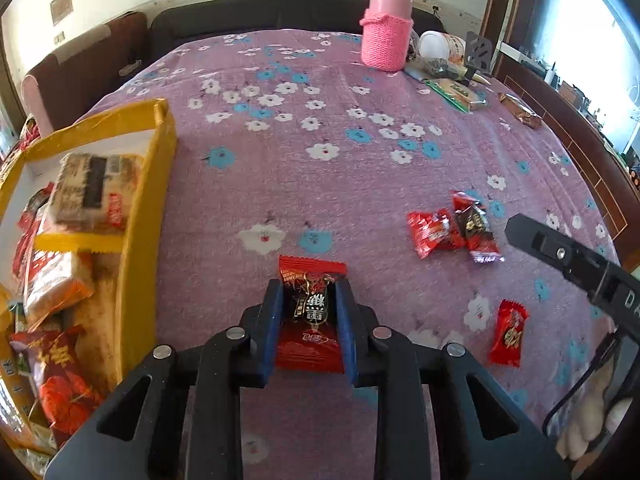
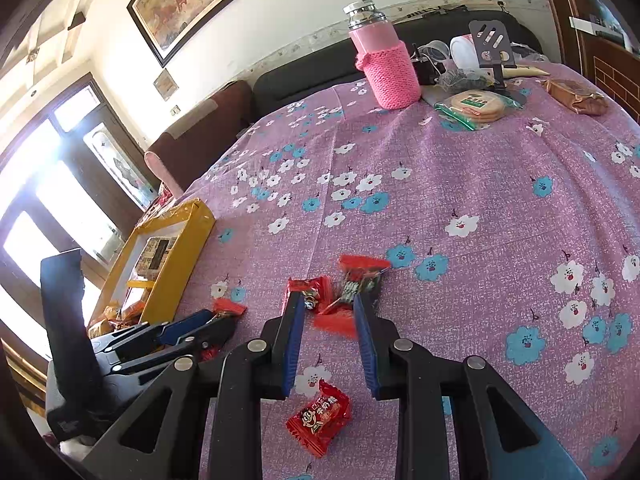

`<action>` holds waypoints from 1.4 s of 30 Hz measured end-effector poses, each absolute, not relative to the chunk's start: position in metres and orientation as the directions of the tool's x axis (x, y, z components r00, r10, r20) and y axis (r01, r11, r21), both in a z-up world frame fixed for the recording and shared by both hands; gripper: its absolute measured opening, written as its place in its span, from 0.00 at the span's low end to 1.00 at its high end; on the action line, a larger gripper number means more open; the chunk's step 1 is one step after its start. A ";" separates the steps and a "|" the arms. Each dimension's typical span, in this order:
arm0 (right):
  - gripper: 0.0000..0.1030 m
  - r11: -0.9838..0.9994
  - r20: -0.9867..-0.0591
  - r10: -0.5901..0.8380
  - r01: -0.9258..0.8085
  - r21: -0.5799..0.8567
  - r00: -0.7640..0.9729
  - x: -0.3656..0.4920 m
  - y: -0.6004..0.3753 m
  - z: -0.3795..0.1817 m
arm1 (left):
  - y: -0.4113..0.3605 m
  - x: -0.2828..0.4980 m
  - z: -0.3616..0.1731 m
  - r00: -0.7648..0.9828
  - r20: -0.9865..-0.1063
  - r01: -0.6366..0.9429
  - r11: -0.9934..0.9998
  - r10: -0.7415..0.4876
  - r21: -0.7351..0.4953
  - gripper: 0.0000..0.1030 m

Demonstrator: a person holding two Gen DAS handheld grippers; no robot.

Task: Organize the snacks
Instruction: 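Grasp red chocolate candy with left gripper while right holds its candies, then drop red candies into tray with both grippers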

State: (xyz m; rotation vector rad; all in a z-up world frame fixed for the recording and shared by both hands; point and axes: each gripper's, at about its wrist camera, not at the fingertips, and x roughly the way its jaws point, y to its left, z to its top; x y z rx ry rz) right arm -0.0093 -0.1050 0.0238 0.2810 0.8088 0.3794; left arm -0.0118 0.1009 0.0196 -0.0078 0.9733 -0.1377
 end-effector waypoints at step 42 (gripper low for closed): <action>0.09 0.932 -0.699 0.361 -0.257 0.254 0.618 -0.062 -0.013 0.060 | 0.271 -0.106 0.071 0.743 -0.612 -0.051 0.890 -0.270 -0.454 0.23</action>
